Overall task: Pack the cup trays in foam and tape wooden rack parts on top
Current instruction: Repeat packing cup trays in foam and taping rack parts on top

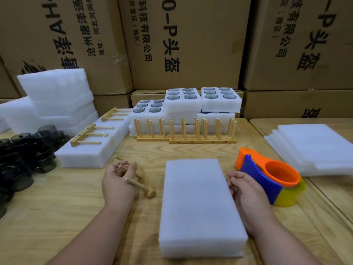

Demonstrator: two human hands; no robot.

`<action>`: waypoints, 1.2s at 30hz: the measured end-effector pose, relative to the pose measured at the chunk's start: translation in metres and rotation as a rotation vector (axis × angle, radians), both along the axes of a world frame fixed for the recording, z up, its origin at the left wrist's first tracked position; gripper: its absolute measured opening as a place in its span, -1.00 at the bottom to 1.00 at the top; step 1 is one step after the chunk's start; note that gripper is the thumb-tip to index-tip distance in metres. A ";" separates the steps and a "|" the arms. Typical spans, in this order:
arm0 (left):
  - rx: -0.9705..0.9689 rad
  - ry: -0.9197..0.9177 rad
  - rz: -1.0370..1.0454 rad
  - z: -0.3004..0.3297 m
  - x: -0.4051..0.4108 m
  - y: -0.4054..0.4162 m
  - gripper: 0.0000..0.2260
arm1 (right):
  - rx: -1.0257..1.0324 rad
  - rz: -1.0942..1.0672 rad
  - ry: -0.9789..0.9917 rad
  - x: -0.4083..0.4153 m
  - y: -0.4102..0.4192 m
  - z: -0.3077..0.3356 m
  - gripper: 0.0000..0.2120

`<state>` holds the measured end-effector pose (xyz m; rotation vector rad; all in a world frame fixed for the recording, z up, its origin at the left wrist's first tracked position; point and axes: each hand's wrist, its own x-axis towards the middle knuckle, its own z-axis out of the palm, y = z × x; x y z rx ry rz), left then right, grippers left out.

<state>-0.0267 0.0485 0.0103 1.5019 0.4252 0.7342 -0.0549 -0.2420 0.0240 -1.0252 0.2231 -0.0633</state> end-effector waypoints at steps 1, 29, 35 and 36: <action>0.014 0.016 -0.050 0.000 -0.003 0.000 -0.87 | -0.002 0.000 0.001 0.000 0.000 0.000 -0.79; 1.110 0.093 -0.584 0.093 -0.057 -0.101 -0.76 | -0.134 0.013 -0.020 -0.004 -0.003 -0.002 -0.85; 0.720 0.188 -0.668 0.065 -0.067 -0.061 -0.56 | -0.123 0.032 -0.046 -0.005 -0.003 -0.002 -0.89; 0.704 0.212 -0.749 0.059 -0.071 -0.058 -0.50 | -0.135 0.050 -0.054 -0.006 -0.003 -0.002 -0.89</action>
